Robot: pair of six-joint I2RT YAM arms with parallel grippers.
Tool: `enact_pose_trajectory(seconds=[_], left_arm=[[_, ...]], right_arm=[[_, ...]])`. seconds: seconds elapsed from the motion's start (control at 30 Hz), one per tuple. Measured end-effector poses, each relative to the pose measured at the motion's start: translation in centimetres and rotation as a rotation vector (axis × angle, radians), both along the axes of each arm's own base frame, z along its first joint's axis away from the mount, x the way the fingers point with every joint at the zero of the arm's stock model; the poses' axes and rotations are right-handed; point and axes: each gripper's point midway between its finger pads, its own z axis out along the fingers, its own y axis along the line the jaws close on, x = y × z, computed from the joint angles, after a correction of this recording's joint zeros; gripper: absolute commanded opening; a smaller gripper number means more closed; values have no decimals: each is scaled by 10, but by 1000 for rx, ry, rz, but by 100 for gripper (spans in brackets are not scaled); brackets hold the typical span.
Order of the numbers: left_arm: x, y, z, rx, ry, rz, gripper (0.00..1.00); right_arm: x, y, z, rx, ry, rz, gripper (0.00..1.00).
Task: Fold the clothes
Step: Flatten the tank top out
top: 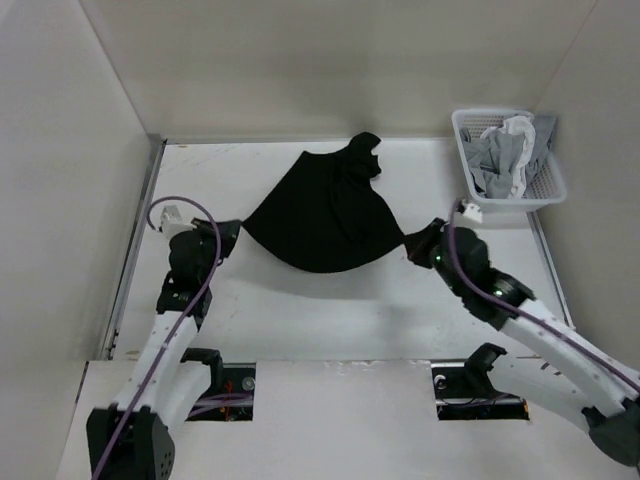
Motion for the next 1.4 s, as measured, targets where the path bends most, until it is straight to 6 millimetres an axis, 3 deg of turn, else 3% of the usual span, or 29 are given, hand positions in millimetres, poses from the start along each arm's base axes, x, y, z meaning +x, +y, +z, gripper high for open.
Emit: enact_pose_trajectory(seconds=[0.13,0.2,0.3,0.43,0.5,0.57,0.63,0.7,0.8,0.87,1.0,1.13,1.2,1.3,1.4], left_arm=[[-12,-12,133,-21,-288,-30,0],[-33,-11,208,-34,-445,-24,0],[-80,-2,317,-52,-682,-2,0],[-151,15,421,-65,-932,42,0],[-174,22,451,-59,-1008,67,0],[-187,27,470,-53,-1049,90,0],[-185,29,478,-42,-1055,108,0],[-167,32,475,-19,-1022,132,0],[-119,33,454,25,-918,158,0],[-76,34,427,56,-819,172,0],[20,36,341,110,-558,181,0],[112,38,259,148,-319,174,0],[157,39,231,156,-225,155,0],[202,44,225,155,-184,140,0],[212,50,251,152,-225,137,0]], right_arm=[[-34,-13,140,78,-260,15,0],[-59,-24,215,130,-386,26,0],[-98,-52,314,234,-537,50,0],[-119,-98,401,319,-649,35,0],[-116,-117,426,298,-691,-26,0],[-110,-122,441,243,-724,-75,0],[-105,-114,445,178,-743,-98,0],[-97,-98,439,88,-755,-115,0],[-76,-74,418,-72,-761,-159,0],[-49,-65,397,-171,-747,-208,0],[28,-52,342,-270,-661,-217,0],[130,-59,276,-264,-489,-197,0],[179,-58,255,-236,-408,-177,0],[230,-54,249,-192,-357,-151,0],[240,-46,273,-150,-376,-124,0]])
